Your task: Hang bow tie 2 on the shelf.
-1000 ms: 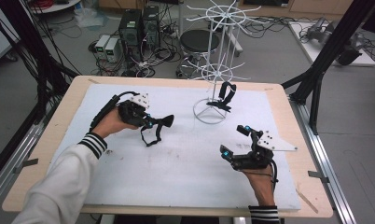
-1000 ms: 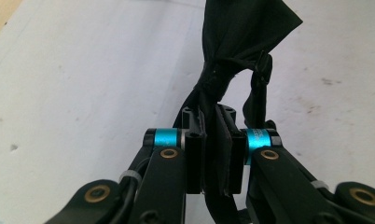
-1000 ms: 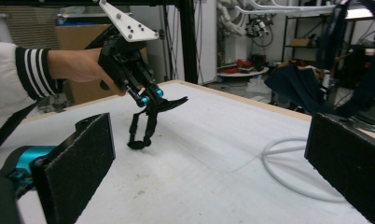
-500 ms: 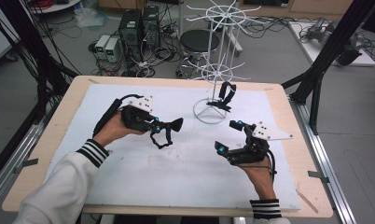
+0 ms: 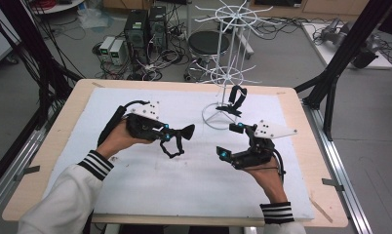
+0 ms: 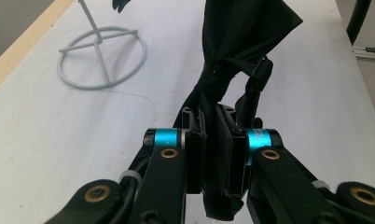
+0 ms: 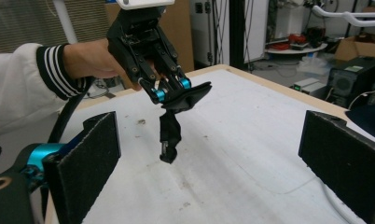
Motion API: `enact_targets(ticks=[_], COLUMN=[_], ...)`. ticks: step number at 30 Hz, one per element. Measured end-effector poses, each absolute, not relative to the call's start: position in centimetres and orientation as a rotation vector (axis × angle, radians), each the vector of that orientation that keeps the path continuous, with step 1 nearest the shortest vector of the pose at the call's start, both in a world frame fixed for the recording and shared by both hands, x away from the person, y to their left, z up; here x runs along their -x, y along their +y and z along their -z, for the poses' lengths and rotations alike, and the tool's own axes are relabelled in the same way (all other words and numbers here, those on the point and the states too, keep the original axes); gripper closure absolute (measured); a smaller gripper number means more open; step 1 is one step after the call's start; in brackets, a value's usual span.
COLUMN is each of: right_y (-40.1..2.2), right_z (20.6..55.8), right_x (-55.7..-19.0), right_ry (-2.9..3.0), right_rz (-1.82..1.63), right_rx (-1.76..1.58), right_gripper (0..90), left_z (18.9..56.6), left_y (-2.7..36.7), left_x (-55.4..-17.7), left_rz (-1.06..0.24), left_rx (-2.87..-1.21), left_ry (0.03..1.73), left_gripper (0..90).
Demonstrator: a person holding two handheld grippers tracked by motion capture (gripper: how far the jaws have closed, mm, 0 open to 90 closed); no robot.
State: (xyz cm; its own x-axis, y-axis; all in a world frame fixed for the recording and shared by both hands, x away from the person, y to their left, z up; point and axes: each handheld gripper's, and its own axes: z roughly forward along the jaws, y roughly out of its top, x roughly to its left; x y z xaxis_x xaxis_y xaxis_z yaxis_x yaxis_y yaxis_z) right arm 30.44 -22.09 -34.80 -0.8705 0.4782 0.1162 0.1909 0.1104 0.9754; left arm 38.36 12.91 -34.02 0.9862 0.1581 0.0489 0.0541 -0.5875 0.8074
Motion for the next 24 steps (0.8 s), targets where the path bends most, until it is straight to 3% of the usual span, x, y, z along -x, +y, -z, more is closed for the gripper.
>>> enact_targets(ticks=[5,24], right_y=[-21.1,-17.5], right_z=[34.4,34.0], right_x=[-31.1,-33.0], right_ry=[2.219,2.414], right_rz=[-1.822,-1.735], right_rx=[-0.671,-0.693], right_gripper=[6.8,34.3], left_z=[34.0,34.5], left_y=[12.5,11.3], left_x=[-37.8,-36.7], left_rz=[-0.146,-0.167], left_rx=[-2.177,-2.158], left_ry=[0.141,0.093], left_gripper=[82.4,82.3])
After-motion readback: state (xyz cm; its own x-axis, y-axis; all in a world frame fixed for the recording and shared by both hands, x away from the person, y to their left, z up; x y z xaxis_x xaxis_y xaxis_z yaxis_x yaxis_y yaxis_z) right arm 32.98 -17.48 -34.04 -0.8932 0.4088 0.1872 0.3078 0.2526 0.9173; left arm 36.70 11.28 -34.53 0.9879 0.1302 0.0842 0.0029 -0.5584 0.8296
